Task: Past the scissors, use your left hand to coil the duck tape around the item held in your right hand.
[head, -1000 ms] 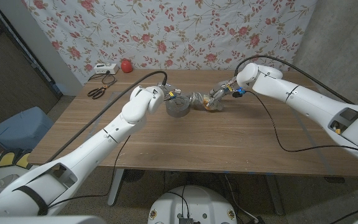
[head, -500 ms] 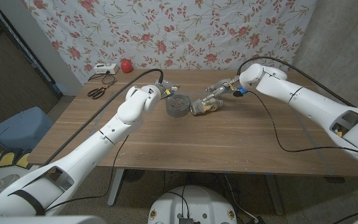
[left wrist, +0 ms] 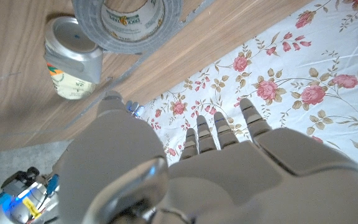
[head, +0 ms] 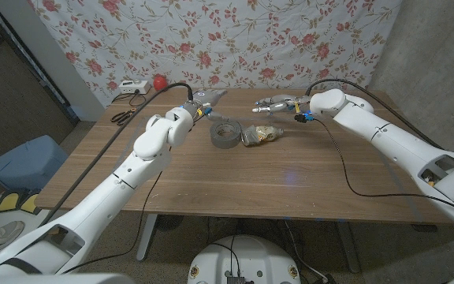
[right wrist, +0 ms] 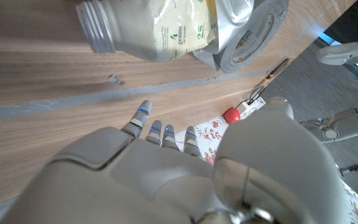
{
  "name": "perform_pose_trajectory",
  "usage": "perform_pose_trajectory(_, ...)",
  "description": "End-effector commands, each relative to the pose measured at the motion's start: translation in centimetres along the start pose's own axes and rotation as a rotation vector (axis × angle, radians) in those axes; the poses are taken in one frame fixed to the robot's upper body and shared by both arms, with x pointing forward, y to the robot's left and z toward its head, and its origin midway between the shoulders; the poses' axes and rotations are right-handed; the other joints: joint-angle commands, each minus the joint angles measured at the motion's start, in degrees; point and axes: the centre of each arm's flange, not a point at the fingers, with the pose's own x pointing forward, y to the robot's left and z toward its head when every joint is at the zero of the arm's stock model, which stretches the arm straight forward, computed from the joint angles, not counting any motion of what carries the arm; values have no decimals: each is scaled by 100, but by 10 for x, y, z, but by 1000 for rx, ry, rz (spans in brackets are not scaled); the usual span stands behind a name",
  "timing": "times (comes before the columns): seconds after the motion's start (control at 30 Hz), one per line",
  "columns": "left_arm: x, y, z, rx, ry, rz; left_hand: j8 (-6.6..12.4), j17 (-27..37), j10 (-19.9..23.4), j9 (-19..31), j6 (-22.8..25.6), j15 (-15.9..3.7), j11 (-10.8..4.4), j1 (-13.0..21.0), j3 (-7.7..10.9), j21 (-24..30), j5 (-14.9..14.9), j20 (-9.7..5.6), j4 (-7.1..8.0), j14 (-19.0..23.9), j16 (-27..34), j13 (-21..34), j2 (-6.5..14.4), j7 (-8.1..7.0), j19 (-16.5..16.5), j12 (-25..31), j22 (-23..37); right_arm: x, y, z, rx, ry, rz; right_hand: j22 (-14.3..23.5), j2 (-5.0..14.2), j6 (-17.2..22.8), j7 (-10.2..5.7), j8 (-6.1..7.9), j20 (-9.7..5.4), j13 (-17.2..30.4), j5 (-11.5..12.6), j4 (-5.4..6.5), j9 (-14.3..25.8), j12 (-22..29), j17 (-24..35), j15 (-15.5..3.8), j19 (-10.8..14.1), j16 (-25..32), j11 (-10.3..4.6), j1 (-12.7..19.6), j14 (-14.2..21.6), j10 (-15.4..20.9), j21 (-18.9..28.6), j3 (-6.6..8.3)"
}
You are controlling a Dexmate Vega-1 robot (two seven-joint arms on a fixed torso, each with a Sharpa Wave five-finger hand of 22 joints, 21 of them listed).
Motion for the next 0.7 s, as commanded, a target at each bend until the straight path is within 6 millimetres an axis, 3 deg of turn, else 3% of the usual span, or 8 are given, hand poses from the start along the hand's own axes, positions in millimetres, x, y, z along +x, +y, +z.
perform_pose_trajectory(0.03,-11,8,-28,-258,-56,148,24,24,-288,3,-192,57,40,-149,-53,-36,-49,23,99,-169,-11,-21,46,-83,-76,-41,33,-11,-9,-10,176,-183,-171,12,24,81,-49,35,-1,-15,22,22,4,20,-27,-21,105,41,-31,-55,41,39,17,-43)
perform_pose_trajectory(0.27,-14,8,-39,-398,-94,196,-17,14,-699,0,-611,144,92,-242,-114,-56,-110,21,167,-379,-18,-71,126,-159,-113,-27,56,-16,-12,-15,266,-262,-239,2,94,158,-71,23,-215,-70,5,18,-2,24,-126,-54,291,25,-47,-81,104,138,23,-55)
perform_pose_trajectory(0.5,-15,6,-52,-602,-160,216,-10,10,-800,-1,-773,219,117,-288,-149,-61,-138,20,192,-431,-9,-89,138,-201,-120,-5,64,-21,-13,-21,365,-333,-299,-3,122,199,-90,14,-329,-104,-8,9,-6,20,-192,-86,358,-3,-117,-91,101,185,8,-65)
perform_pose_trajectory(0.7,-18,3,-63,-759,-206,240,49,1,-726,-4,-712,226,104,-315,-176,-26,-160,-33,203,-392,20,-104,143,-213,-21,56,64,-27,-13,-24,466,-399,-356,-9,149,361,-135,44,-324,-147,-27,0,-10,52,-281,-60,418,-14,-110,-109,160,347,-23,-81)
